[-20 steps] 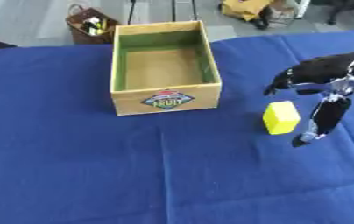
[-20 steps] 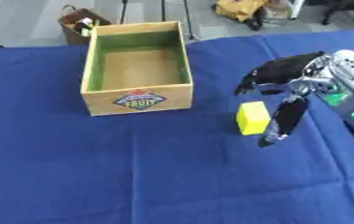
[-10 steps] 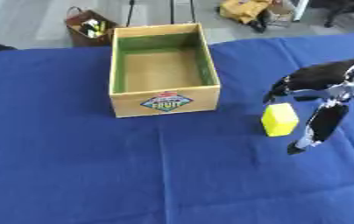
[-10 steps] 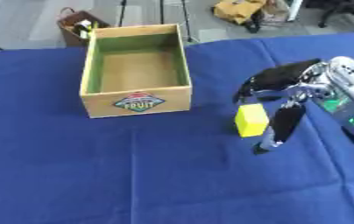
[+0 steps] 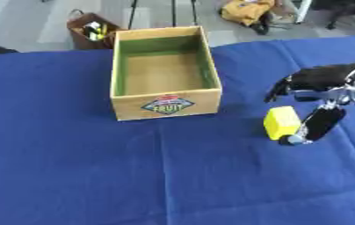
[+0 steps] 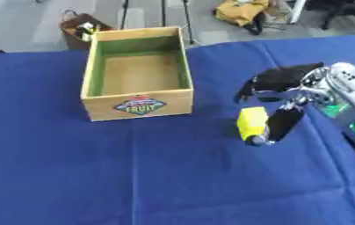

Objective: Pick up objects on the table and place them in the box.

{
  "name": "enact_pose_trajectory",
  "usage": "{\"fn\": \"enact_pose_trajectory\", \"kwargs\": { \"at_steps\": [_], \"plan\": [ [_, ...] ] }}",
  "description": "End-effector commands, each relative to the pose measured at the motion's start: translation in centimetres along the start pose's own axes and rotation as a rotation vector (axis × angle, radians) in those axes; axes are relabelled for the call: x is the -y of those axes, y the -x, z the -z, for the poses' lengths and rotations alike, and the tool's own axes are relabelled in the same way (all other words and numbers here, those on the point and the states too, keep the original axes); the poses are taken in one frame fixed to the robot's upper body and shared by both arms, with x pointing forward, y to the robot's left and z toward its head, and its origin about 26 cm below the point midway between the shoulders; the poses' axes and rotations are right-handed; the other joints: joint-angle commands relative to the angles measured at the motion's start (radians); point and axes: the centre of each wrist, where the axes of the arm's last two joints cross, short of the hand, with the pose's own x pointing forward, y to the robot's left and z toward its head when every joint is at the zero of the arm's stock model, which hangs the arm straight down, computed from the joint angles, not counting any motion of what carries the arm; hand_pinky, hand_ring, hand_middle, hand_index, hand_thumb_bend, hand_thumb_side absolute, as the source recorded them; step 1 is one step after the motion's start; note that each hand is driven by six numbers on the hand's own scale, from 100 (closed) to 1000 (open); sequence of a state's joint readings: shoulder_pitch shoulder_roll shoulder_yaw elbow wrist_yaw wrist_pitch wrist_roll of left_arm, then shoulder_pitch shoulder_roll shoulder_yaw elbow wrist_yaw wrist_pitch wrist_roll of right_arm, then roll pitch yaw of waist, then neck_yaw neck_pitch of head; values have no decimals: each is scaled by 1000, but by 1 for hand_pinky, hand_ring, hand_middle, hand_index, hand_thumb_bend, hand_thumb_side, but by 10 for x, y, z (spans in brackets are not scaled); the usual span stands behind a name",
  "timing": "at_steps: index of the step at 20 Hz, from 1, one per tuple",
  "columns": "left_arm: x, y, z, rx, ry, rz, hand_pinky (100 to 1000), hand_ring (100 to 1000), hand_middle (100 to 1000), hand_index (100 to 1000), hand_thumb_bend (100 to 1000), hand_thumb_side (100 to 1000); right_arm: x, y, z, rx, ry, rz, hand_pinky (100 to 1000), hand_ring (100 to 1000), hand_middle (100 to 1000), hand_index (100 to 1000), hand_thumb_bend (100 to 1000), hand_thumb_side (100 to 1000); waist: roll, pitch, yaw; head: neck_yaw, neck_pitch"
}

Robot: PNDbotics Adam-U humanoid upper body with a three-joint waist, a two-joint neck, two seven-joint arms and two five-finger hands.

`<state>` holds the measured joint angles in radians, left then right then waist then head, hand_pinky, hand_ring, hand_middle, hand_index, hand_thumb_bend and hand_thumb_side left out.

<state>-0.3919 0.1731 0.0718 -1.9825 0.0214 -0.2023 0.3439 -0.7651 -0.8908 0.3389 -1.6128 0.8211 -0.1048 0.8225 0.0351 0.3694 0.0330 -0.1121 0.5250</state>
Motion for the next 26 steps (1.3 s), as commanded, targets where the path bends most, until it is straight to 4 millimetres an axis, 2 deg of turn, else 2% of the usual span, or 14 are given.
{"fn": "enact_pose_trajectory", "kwargs": {
  "at_steps": [1,6,14,20,24,26],
  "plan": [
    [3,-6,3,26,14,-9,411,588,558,697,122,1000,2,9,-3,-40,14,-8,782,880,788,913,415,554,-1,-16,1,1,-15],
    [3,-6,4,26,14,-11,411,588,558,697,120,1000,-4,13,2,-47,-10,-5,777,877,783,907,367,517,0,-12,5,-1,-15],
    [4,-6,4,26,17,-15,412,590,559,697,118,1000,-11,21,7,-63,-61,-2,770,872,770,890,339,485,0,-10,8,-2,-15],
    [4,-6,4,26,18,-16,412,590,559,697,117,1000,-12,22,8,-64,-48,-1,743,845,666,800,323,465,1,-7,10,-3,-15],
    [5,-6,4,26,19,-17,412,591,559,697,116,1000,-10,22,8,-59,-7,7,683,772,516,649,299,476,1,-8,9,-5,-15],
    [5,-6,4,26,19,-18,412,592,560,697,116,1000,-10,22,8,-58,24,23,669,754,493,618,289,483,0,-8,9,-5,-16]
  ]
}}
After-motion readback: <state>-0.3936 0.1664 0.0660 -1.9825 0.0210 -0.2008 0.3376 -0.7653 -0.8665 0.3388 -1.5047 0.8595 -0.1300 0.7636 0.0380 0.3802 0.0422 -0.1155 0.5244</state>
